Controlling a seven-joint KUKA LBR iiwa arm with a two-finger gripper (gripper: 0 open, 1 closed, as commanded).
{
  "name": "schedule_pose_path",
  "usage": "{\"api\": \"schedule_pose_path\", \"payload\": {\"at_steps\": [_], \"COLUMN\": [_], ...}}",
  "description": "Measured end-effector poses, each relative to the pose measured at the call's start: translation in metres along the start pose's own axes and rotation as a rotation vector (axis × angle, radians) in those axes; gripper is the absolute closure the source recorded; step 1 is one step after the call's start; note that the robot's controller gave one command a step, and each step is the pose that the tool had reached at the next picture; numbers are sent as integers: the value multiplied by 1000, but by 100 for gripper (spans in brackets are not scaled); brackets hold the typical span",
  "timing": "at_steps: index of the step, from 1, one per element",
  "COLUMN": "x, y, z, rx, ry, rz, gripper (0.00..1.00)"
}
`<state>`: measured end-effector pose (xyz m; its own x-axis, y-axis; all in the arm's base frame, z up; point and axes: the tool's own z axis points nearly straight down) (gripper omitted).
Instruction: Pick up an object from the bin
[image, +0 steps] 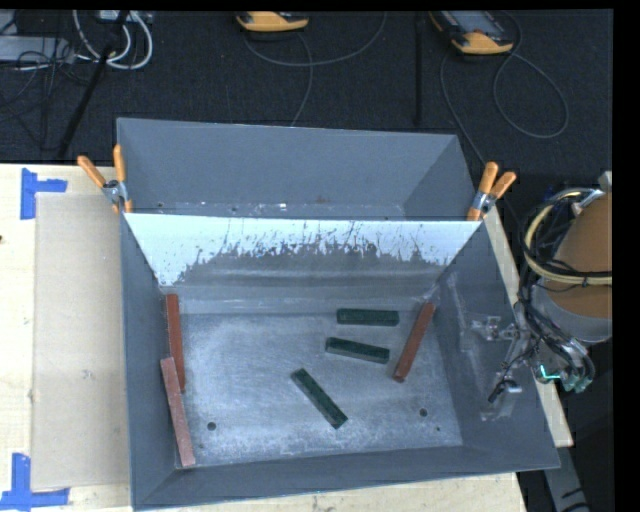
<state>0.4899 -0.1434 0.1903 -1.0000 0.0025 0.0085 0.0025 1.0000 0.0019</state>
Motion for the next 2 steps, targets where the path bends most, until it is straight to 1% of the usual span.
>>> {"api": "schedule_pose_path", "payload": {"at_steps": [1,2], "x": [-18,-32], "y": [48,139], "z": [110,120], "rx": [-1,0], "ry": [-2,-10], "rz": [-54,-184], "gripper": [0,0]}}
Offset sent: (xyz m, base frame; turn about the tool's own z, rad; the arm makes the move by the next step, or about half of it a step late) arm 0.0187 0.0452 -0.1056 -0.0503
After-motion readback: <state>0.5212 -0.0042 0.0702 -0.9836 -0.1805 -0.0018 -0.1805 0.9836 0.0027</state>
